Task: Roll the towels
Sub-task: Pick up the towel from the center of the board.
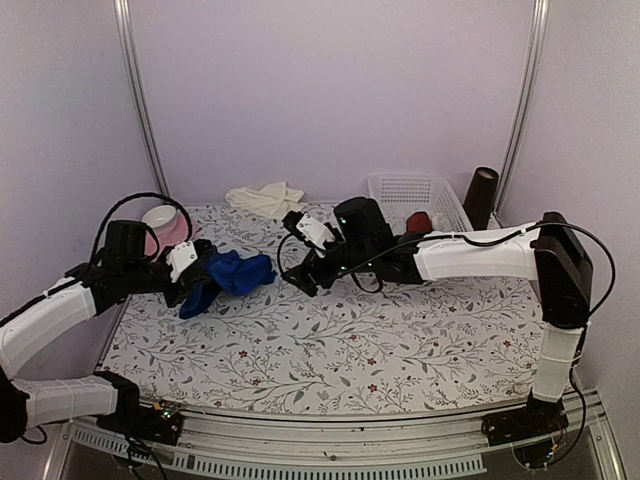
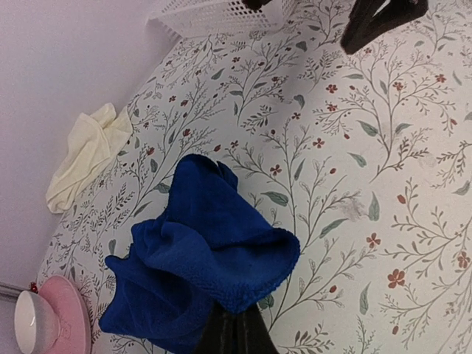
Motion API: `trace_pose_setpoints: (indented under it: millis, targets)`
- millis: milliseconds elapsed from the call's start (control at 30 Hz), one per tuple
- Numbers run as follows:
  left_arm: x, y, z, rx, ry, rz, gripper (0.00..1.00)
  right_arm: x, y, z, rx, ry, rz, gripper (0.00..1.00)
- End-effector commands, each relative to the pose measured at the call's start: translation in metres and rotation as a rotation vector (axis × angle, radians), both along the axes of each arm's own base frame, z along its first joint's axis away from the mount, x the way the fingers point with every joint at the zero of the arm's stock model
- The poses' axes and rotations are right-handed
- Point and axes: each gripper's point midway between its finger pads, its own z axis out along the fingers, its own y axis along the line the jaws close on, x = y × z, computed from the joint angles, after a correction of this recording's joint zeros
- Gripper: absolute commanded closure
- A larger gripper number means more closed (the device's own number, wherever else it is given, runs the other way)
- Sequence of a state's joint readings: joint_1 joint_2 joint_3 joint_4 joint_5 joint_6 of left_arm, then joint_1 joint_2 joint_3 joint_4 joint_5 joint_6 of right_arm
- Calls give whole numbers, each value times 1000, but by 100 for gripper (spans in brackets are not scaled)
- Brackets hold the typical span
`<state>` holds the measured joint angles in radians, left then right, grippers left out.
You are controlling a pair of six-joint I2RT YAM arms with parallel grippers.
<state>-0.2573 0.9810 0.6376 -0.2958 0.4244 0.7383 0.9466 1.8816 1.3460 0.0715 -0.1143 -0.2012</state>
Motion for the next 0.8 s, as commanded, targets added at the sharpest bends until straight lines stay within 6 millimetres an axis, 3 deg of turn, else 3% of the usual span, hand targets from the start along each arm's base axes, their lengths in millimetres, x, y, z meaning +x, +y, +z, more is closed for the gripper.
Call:
trace_pose_setpoints:
  millis: [0,200,300,367,567,767]
  targets:
    - [-14,-6,2,-30,0,-45,100,20,39,-14,-20,-63,49,0]
    - [-14,-4,7,-38,-27,-31,100,59,64,-59,-67,-48,-51,3]
    - [-14,-3,9,-42,-43,-23,100,68,74,-68,-41,13,-92,8]
    - [-14,-3,10,-46,-49,-23,100,75,77,-88,-37,56,-145,8]
    - [-14,-2,8,-48,-51,-18,100,102,70,-103,72,170,-362,15]
    - [-14,-2,7,-51,-52,-14,100,104,77,-119,167,255,-403,21]
